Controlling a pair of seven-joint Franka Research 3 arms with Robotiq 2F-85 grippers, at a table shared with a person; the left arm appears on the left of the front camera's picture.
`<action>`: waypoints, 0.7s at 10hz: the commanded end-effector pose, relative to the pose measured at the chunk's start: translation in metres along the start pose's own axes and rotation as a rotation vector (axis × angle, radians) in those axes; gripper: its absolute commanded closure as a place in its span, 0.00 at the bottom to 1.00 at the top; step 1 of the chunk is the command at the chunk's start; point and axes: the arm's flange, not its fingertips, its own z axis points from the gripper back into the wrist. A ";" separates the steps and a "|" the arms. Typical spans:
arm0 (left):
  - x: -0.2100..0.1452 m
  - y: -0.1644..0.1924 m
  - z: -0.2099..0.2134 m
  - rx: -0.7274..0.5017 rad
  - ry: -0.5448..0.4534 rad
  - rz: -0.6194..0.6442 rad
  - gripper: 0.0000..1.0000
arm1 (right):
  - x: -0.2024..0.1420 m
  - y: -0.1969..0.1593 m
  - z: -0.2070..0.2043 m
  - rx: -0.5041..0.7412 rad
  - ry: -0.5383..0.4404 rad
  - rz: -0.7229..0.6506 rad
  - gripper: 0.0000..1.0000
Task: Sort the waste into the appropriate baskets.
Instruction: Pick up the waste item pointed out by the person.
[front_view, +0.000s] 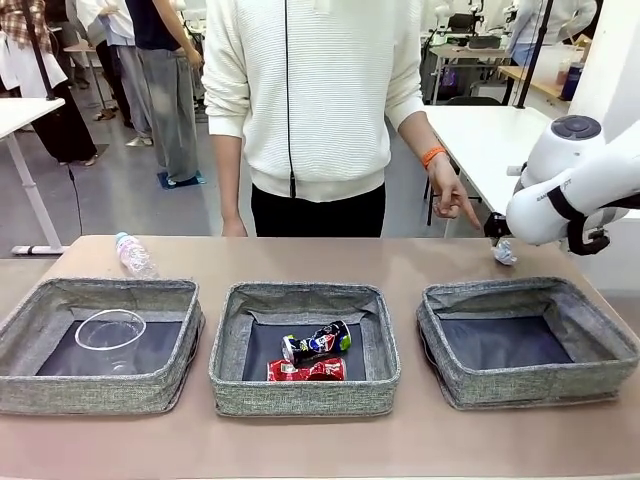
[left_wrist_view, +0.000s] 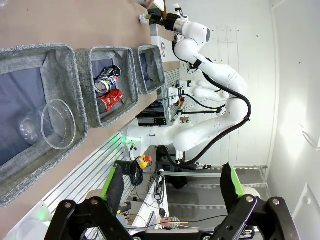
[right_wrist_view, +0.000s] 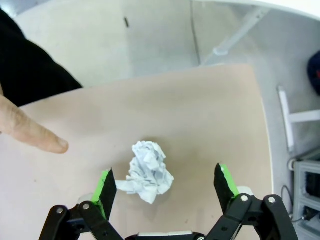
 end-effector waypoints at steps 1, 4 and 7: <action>-0.003 0.000 0.000 0.005 0.007 -0.007 0.00 | 0.006 0.006 -0.003 -0.007 0.015 0.005 0.00; -0.003 0.000 0.000 0.005 0.007 -0.007 0.00 | 0.004 0.007 -0.005 -0.004 0.030 0.010 0.00; -0.003 0.000 0.000 0.005 0.007 -0.007 0.00 | 0.004 0.007 -0.014 0.029 0.034 0.006 0.00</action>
